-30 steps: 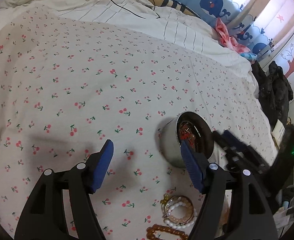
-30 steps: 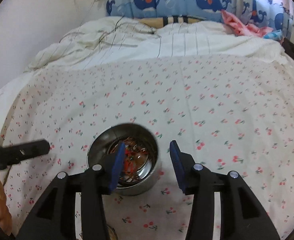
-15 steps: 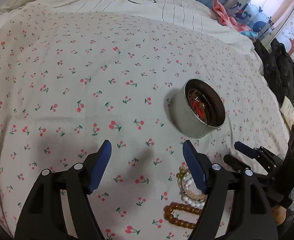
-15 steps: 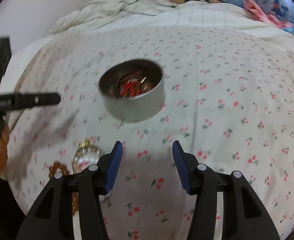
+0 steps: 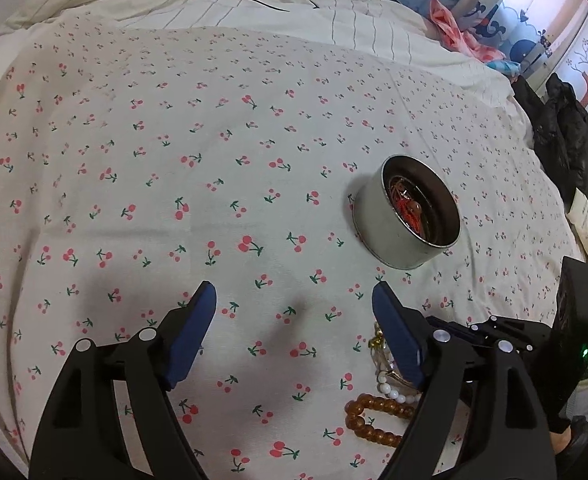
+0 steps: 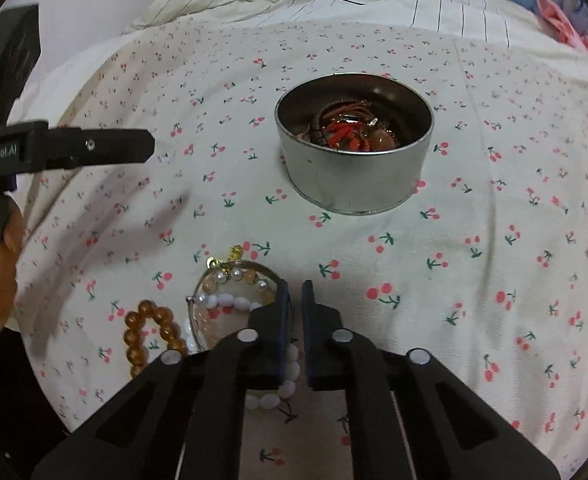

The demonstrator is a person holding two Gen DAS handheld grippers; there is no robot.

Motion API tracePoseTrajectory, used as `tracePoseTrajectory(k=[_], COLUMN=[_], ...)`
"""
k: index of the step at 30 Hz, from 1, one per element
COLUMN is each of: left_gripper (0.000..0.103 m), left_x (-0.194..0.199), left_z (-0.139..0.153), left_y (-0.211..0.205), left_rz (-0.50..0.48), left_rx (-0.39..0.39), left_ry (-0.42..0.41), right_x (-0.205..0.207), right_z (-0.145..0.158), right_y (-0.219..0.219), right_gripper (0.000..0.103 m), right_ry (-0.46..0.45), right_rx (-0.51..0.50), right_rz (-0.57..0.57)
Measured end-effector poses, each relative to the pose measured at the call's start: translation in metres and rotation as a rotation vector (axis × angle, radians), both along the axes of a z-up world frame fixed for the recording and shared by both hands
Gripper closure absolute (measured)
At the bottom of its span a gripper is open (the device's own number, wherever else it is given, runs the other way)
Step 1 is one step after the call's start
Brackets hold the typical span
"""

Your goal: Organize jewelry

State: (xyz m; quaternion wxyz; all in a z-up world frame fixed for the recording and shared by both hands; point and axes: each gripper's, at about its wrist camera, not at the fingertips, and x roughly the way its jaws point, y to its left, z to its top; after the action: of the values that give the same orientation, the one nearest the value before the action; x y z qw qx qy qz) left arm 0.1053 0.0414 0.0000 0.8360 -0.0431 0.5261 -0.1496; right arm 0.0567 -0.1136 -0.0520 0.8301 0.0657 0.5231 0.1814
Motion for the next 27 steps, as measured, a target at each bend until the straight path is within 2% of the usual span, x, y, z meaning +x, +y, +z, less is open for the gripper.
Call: tracePoseTrajectory(k=[24, 25, 27], left_gripper=[0.025, 0.025, 0.025], left_x=[0.002, 0.002, 0.002], left_z=[-0.004, -0.004, -0.005], left_y=[-0.005, -0.005, -0.006], left_rz=[-0.008, -0.009, -0.007], left_rx=[0.016, 0.017, 0.015], left_ry=[0.013, 0.013, 0.013], right_x=[0.006, 0.006, 0.006], right_z=[-0.008, -0.008, -0.010], right_y=[-0.013, -0.014, -0.016], right_gripper=[0.098, 0.096, 0.073], right_ry=[0.082, 0.089, 0.108], right_rx=[0.146, 0.161, 0.204], right_rz=[-0.024, -0.025, -0.028])
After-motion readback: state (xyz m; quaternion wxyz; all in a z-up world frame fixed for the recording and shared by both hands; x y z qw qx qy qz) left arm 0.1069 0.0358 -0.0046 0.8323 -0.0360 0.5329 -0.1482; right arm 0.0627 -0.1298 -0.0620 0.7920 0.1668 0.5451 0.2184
